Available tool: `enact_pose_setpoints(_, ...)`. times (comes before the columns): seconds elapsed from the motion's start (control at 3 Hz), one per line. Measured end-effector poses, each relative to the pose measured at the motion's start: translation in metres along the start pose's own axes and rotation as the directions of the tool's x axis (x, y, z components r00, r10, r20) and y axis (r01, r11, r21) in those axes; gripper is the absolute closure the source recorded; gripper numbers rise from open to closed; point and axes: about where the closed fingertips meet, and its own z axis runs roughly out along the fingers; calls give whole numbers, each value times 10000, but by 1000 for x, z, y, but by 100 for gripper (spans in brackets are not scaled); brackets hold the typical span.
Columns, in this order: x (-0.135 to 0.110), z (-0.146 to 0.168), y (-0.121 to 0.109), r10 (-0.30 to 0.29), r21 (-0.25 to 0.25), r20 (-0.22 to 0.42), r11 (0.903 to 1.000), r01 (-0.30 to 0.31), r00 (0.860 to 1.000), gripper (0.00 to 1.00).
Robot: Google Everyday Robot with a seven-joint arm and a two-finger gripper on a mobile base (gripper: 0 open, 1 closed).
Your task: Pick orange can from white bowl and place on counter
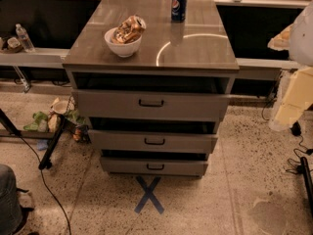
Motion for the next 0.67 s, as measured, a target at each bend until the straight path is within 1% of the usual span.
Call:
enact_pose_setpoints(0.33,0,0,0,0,2,1,10000,0,10000,0)
enact_pose_setpoints(0.67,-10,4,-14,281,357,843,9989,-312,9960,0)
